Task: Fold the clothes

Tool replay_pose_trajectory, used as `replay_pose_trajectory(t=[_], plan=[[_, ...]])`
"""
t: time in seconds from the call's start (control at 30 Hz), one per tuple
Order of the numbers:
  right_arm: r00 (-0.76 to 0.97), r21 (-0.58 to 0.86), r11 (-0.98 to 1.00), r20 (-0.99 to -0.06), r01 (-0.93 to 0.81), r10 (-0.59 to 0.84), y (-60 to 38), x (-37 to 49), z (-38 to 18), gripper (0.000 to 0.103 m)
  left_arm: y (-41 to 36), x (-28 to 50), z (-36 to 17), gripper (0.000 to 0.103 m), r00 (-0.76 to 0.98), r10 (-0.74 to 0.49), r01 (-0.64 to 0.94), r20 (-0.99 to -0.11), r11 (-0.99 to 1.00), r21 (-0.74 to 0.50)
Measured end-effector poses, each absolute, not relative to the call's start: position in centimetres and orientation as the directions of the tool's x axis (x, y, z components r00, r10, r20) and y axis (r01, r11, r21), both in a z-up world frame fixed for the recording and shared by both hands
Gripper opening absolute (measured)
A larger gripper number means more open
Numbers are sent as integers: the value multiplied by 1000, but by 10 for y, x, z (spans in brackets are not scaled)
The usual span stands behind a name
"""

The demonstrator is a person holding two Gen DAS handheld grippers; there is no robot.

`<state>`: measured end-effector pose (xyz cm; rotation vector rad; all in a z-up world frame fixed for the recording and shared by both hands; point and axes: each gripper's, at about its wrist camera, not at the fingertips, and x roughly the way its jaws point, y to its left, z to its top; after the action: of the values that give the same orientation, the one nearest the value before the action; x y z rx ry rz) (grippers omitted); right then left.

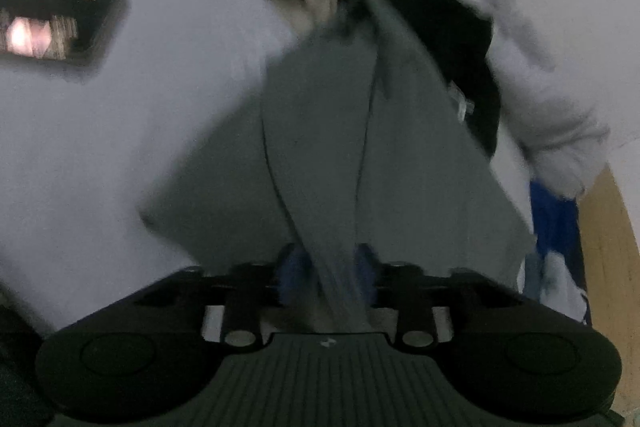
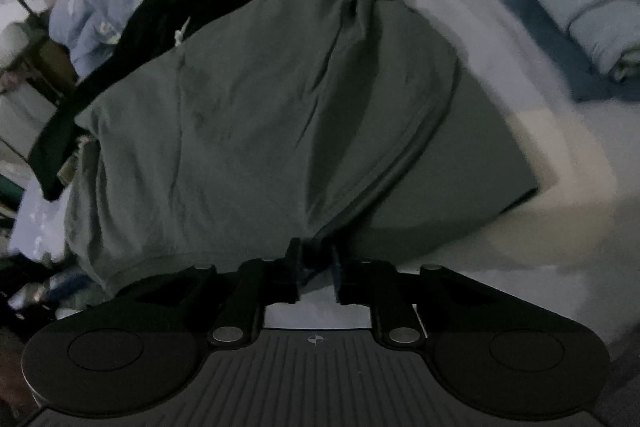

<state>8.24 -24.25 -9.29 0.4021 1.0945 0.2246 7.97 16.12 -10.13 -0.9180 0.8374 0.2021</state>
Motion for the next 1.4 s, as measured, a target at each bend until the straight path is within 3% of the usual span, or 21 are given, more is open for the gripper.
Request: replay_pose_trajectory(t=[0.13, 0.2, 0.27, 0.3, 0.37, 0.43, 0.57, 0.63, 0.73, 0.97, 1.0, 1.03, 1.07, 1.13, 1.4], plan=[[476, 381, 924, -808, -25, 347, -232, 74, -74, 22, 191, 75, -97, 59, 681, -83, -543, -727, 609, -578], [488, 368, 927, -799, -67, 352, -220, 73, -64, 22, 198, 75, -102, 54, 650, -61, -572, -757, 616, -541], [498, 368, 922, -782, -118, 375, -207, 72, -54, 22, 197, 71, -104, 32, 619, -39, -575, -784, 658, -487], [505, 365, 918, -770, -154, 391, -199, 73, -47, 24, 198, 68, -103, 2, 590, -18, -594, -807, 667, -449], [519, 350, 911, -749, -217, 412, -182, 74, -35, 37, 202, 58, -99, 3, 576, -8, -620, -818, 648, -443], [543, 330, 896, -714, -296, 442, -163, 73, -22, 44, 208, 52, -90, 3, 585, -8, -623, -811, 636, -456], [532, 234, 821, -664, -521, 526, -88, 66, -16, 49, 231, 57, -70, 24, 661, -20, -599, -750, 588, -543], [505, 179, 759, -648, -626, 570, -44, 64, -20, 49, 244, 66, -59, 45, 692, 2, -590, -721, 577, -565], [480, 88, 678, -640, -730, 600, 21, 61, -37, 49, 266, 89, -53, 52, 722, -14, -558, -691, 579, -594], [506, -68, 614, -641, -786, 577, 102, 75, -68, 45, 291, 183, -59, 52, 728, -173, -405, -663, 672, -620], [500, -67, 611, -648, -788, 574, 107, 79, -71, 39, 293, 198, -62, 52, 723, -202, -382, -661, 680, -626], [491, -65, 609, -661, -791, 567, 111, 84, -75, 18, 294, 214, -66, 52, 718, -233, -358, -656, 685, -635], [491, -65, 615, -671, -786, 556, 113, 87, -79, 9, 294, 228, -70, 52, 714, -258, -337, -651, 689, -642], [478, -42, 614, -670, -788, 568, 111, 86, -79, 4, 291, 255, -78, 52, 694, -290, -307, -659, 709, -635], [433, -35, 552, -662, -833, 612, 97, 69, -52, 3, 283, 320, -95, 34, 680, -316, -256, -661, 743, -618]])
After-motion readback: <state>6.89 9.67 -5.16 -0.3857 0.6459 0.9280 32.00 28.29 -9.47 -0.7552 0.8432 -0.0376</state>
